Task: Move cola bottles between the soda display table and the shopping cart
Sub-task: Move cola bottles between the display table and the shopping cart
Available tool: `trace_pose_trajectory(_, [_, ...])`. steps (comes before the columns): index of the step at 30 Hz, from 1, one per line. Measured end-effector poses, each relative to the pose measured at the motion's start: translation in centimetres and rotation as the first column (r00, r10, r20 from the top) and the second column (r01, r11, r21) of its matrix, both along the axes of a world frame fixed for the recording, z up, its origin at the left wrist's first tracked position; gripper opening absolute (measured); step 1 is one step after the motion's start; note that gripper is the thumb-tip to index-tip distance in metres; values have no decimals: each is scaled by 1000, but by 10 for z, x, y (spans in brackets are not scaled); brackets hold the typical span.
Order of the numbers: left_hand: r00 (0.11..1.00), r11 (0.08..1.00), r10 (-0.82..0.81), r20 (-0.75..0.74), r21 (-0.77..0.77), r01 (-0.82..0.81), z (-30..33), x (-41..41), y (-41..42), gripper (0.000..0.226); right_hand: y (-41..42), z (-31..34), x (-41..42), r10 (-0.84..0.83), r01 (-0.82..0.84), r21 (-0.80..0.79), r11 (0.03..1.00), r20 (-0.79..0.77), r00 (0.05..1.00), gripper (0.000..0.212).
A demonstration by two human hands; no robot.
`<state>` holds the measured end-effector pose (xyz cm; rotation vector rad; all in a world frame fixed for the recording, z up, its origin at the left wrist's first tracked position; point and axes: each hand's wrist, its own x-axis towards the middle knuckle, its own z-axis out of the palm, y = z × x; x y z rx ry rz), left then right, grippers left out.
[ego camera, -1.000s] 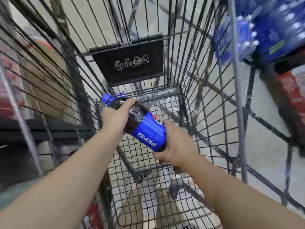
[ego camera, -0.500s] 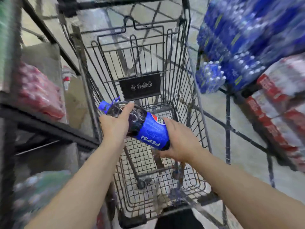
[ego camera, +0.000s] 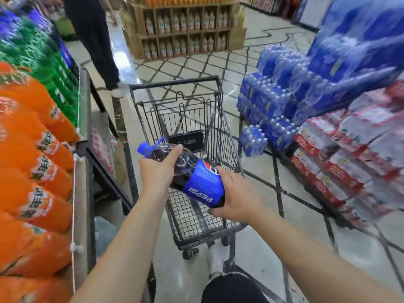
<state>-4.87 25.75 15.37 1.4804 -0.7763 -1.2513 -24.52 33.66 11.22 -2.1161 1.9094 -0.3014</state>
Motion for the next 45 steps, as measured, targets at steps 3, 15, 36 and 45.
trace_pose_trajectory(3, [1000, 998, 15, 2, -60, -14, 21, 1, 29, 36, 28, 29, -1, 3, -3, -35, 999, -6, 1000, 122])
trace_pose_trajectory(15, [974, 941, 225, -26, -254, -224, 100, 2, 145, 60, 94, 114, -15, 199, -215, -184, 959, -102, 975, 121])
trace_pose_trajectory(36, [704, 658, 708, 57, -415, -628, 165, 78, 445, 36, 270, 165, 84, 688, -690, -246, 681, -109, 717, 121])
trace_pose_trajectory(45, [598, 580, 796, 99, -409, -705, 180, 188, 568, 108, 366, 182, 207, 759, -759, -268, 594, -126, 639, 125])
